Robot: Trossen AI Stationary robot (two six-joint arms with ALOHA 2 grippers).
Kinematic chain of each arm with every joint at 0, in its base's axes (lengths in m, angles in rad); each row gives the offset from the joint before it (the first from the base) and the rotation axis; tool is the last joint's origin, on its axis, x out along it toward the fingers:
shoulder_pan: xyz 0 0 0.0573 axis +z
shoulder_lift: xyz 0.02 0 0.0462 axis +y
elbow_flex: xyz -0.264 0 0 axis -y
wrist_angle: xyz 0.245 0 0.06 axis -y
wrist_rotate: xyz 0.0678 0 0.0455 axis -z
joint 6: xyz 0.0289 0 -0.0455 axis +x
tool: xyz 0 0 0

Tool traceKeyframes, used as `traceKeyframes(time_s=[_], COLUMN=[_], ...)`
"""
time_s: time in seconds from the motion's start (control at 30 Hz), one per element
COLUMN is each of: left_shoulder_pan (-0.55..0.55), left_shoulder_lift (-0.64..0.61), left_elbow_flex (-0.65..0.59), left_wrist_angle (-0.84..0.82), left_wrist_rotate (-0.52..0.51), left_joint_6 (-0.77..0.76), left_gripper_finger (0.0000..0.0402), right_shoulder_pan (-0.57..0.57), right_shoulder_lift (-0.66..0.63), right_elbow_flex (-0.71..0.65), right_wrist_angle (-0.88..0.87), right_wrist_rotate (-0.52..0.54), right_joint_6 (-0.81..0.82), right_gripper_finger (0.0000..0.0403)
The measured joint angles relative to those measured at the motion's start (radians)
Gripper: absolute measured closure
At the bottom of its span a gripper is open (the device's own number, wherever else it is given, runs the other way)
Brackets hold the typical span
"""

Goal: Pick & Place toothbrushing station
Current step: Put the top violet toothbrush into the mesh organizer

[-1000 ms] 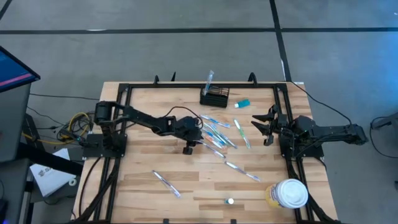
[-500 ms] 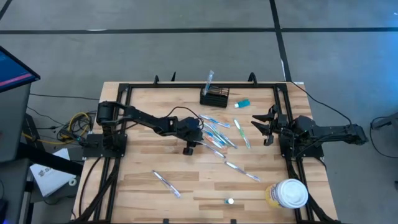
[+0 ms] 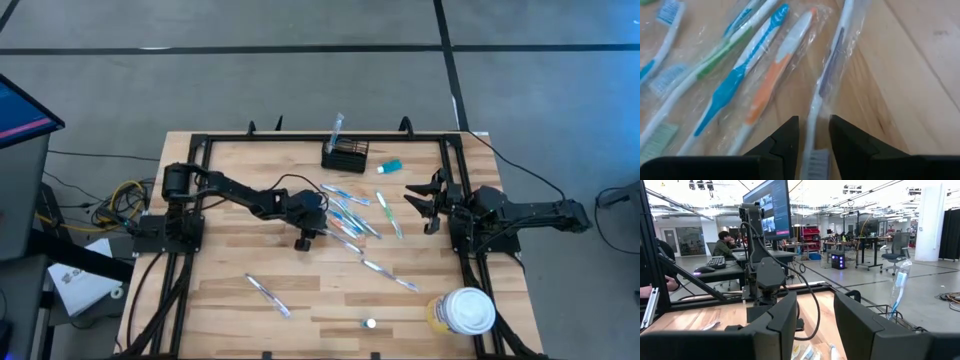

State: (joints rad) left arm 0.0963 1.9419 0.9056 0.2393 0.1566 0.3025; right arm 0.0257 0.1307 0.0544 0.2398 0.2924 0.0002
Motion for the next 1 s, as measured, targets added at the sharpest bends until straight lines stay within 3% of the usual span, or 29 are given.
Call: traceKeyframes(time_s=[0.2, 0.4, 0.67, 1.0], left_shoulder_pan=[-0.001, -0.002, -0.008, -0.060], left_shoulder_lift=[0.006, 0.006, 0.000, -0.149], left_elbow_flex=[0.002, 0.001, 0.001, -0.004], left_wrist_angle=[0.000, -0.006, -0.012, -0.150], left_wrist_rotate=[-0.001, -0.010, -0.045, -0.265], left_joint_6=[0.000, -0.012, -0.014, 0.077], left_gripper_finger=[0.0314, 0.0388, 0.0392, 0.0396], right_shoulder_pan=[0.000, 0.000, 0.000, 0.000], right_shoulder_lift=[0.000, 0.000, 0.000, 0.062], right_elbow_flex=[0.000, 0.000, 0.000, 0.004], right_wrist_angle=[-0.001, -0.001, -0.001, 0.044], right_wrist_rotate=[0.000, 0.000, 0.000, -0.003], right_joint_6=[0.000, 0.000, 0.000, 0.000], right_gripper_finger=[0.0280, 0.0280, 0.0280, 0.0312])
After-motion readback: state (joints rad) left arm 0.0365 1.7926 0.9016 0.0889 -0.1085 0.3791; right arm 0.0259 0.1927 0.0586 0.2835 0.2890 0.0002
